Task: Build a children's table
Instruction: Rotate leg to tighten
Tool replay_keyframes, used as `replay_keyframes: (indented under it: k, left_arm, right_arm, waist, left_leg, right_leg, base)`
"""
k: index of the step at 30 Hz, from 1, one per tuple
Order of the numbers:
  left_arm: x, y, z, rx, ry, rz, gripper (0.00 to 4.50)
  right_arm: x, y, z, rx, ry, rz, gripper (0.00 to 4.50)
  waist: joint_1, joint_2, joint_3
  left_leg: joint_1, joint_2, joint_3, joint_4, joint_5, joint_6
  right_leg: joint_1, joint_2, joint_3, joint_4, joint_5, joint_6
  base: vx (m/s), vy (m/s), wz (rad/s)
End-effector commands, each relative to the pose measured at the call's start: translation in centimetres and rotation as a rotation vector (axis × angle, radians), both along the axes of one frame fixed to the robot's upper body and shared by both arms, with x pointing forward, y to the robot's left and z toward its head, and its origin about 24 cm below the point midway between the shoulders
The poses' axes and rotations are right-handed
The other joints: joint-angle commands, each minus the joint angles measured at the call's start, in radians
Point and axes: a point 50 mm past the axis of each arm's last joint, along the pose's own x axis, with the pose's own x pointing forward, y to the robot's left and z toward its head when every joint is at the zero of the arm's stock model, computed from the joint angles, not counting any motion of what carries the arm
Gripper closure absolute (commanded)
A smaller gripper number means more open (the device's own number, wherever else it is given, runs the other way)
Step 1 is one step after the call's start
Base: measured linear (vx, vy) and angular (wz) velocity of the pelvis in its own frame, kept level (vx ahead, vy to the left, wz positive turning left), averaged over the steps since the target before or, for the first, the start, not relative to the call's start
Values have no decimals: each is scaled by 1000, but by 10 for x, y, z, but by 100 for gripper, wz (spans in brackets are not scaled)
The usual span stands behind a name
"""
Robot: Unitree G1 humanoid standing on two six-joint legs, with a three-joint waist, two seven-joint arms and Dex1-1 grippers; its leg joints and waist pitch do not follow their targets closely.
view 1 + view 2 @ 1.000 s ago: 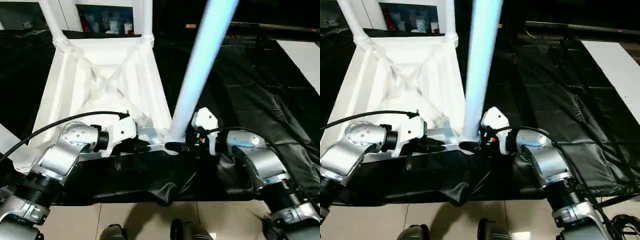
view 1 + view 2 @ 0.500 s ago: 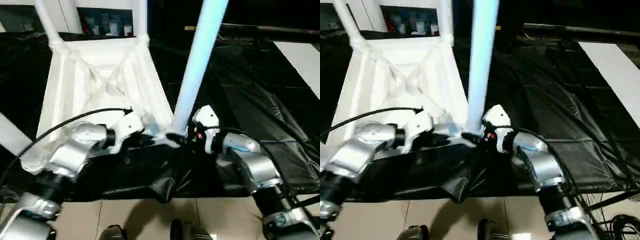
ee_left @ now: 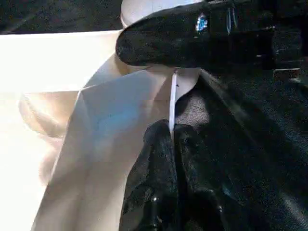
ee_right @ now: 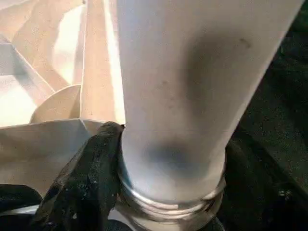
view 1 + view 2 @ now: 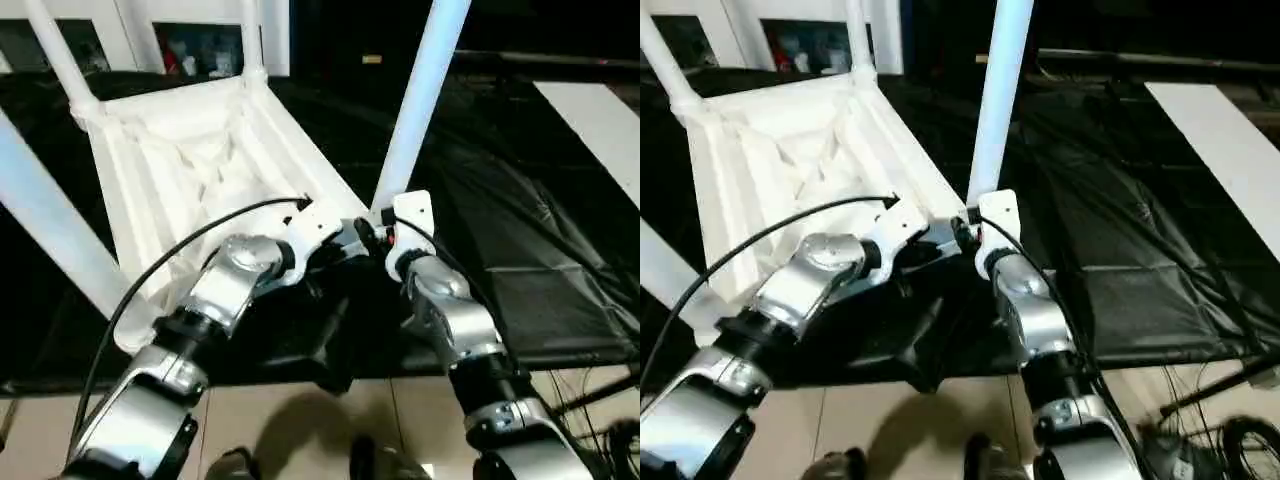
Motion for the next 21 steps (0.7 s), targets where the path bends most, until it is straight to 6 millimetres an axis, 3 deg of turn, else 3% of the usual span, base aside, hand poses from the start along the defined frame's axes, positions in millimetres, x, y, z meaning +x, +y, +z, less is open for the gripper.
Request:
replay_keyframes:
  k: [1, 2, 3, 4, 5, 6, 7, 8, 9, 10, 14, 15, 17, 18, 21]
  left_arm:
    - [-2, 12, -18, 81, 36, 55, 450]
    - [-2, 13, -17, 84, 31, 46, 450]
    - [-2, 13, -17, 86, 29, 42, 450]
    - [-3, 16, -17, 92, 30, 33, 450]
    - [-3, 16, -17, 93, 29, 29, 450]
    - [-3, 17, -16, 95, 26, 22, 450]
    - [-4, 18, -16, 97, 23, 14, 450]
    - [-5, 19, -15, 98, 20, 6, 450]
    - [-5, 20, -15, 98, 18, 0, 450]
    - [-6, 20, -14, 94, 20, -16, 450]
    - [-15, 26, -10, 81, 31, -107, 450]
    - [-18, 29, -9, 82, 37, -132, 450]
    - [-22, 34, -7, 81, 42, -170, 450]
    - [-22, 34, -7, 81, 42, -170, 450]
    - [-33, 43, -3, 68, 76, -283, 450]
  right_arm:
    - [-12, 20, -17, -45, 71, 162, 180]
    - [-12, 20, -15, -24, 62, 173, 180]
    - [-12, 19, -15, -15, 58, 177, 124]
    - [-12, 16, -10, 9, 37, 189, 111]
    - [-12, 15, -9, 8, 30, 193, 102]
    - [-12, 14, -7, 6, 18, 201, 93]
    - [-12, 12, -5, 0, 3, 211, 93]
    - [-11, 8, -2, 1, -10, 217, 74]
    - [-11, 6, 1, 3, -20, 220, 74]
    - [-11, 2, 5, 8, -30, 240, 63]
    - [-13, -18, 23, 0, -67, 368, 41]
    - [-16, -25, 27, -12, -68, 421, 41]
    - [-21, -34, 32, -33, -73, 510, 41]
    - [-21, -34, 32, -33, -73, 510, 41]
    - [-31, -51, 38, -69, -67, 650, 41]
  waist:
    - [17, -11, -34]
    - [16, -22, -42]
    - [27, -9, -50]
    - [18, 5, -61]
    - [20, 29, -75]
    - [16, 29, -77]
    - [11, 29, -70]
    - [0, 24, -58]
    - [-1, 23, -63]
    - [-3, 23, -68]
    - [-5, 21, -71]
    - [-2, 21, -76]
    - [-2, 23, -76]
    - [-2, 23, -76]
    - [0, 25, -84]
  left_leg:
    - [82, -33, -26, 59, -370, 12]
    - [12, -27, -49, 43, -228, 37]
    - [-57, -14, -70, -6, -140, 32]
    - [-42, 2, -72, -65, -141, 1]
    - [-22, 7, -62, -63, -111, 7]
    - [-17, 9, -57, -62, -108, 19]
    - [-21, 10, -55, -67, -143, 26]
    - [-22, 8, -54, -74, -343, 11]
    - [-20, 7, -55, -72, -360, 9]
    - [-23, 9, -55, -73, -337, 15]
    - [-40, 10, -49, -72, -232, 53]
    - [-41, 11, -44, -64, -186, 71]
    - [-44, 13, -39, -57, -132, 97]
    - [-44, 13, -39, -57, -132, 97]
    - [-40, 15, -34, -48, -60, 119]
  right_leg:
    - [-88, -102, 52, -251, -1059, 24]
    - [-13, -134, 76, -226, -1059, 27]
    - [53, -128, 71, -174, -938, 15]
    - [31, -55, 36, -145, -569, -24]
    - [20, -37, 39, -122, -288, -90]
    - [19, -34, 41, -117, -187, -122]
    - [20, -30, 40, -118, -159, -149]
    - [14, -31, 37, -134, -372, -153]
    - [14, -34, 38, -138, -404, -147]
    - [17, -37, 40, -139, -384, -143]
    - [29, -32, 39, -132, -251, -159]
    - [31, -32, 41, -127, -189, -168]
    - [30, -32, 41, -118, -91, -202]
    - [30, -32, 41, -118, -91, -202]
    - [37, -29, 41, -98, 62, -258]
  base:
    - [69, -126, 18]
    - [98, -45, -36]
    - [98, -45, -36]
    - [101, 22, -32]
    - [0, 0, 0]
    - [0, 0, 0]
    - [0, 0, 0]
    - [0, 0, 0]
    - [0, 0, 0]
    - [0, 0, 0]
    - [0, 0, 0]
    - [0, 0, 0]
    - [26, -8, 0]
    - [52, -17, 1]
    - [18, -6, -1]
